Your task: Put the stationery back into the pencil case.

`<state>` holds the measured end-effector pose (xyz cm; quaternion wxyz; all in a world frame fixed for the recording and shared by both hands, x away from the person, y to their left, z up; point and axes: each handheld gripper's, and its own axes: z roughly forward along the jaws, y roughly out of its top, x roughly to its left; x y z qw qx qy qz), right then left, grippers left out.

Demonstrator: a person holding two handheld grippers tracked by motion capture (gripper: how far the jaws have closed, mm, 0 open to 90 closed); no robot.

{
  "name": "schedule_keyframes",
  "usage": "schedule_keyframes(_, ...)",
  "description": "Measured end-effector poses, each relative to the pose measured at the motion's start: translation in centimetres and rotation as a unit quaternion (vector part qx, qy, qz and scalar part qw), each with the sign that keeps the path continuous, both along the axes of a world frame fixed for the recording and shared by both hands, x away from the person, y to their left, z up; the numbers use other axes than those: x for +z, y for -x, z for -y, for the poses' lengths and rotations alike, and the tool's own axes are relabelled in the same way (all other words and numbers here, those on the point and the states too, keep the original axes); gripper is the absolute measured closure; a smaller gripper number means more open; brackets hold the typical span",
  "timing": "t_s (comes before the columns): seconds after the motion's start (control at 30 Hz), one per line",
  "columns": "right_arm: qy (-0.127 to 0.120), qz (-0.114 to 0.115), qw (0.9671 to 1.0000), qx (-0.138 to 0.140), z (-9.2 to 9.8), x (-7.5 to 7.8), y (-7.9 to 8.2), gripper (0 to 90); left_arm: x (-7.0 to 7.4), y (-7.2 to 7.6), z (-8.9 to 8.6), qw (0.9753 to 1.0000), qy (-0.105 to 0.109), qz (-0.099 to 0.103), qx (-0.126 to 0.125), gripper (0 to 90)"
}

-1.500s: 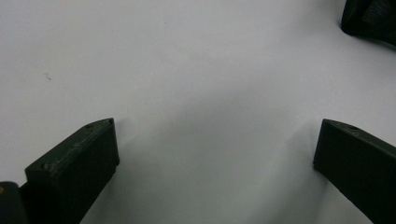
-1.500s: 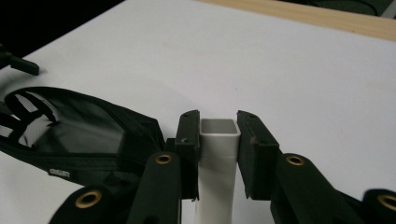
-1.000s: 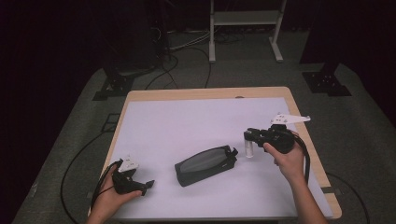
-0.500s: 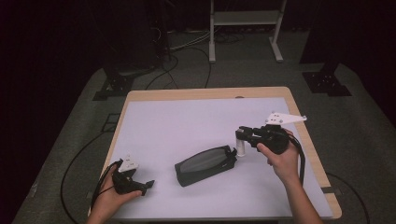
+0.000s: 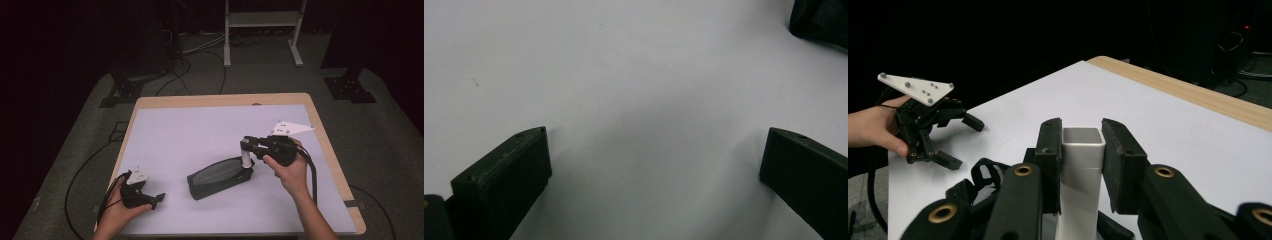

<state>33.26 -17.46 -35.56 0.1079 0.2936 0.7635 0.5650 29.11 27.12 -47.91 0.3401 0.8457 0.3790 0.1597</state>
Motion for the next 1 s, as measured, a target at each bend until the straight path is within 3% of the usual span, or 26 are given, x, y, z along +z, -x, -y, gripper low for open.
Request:
schedule_keyframes(0.3,0.004,0.012,0.9999,0.012,-2.1,-0.6,0.1,70.3,0.0,0.0,0.0,1.0,0.0,0.0,0.0,0.0)
schedule_keyframes(0.5,0.026,0.015,0.9994,0.017,-3.4,-1.5,0.1,70.3,0.0,0.0,0.0,1.0,0.0,0.001,0.0,0.0)
schedule_keyframes(1.0,0.059,0.008,0.9979,0.024,-4.3,-3.4,-0.1,70.2,0.0,0.0,0.0,1.0,0.001,0.002,0.001,0.0)
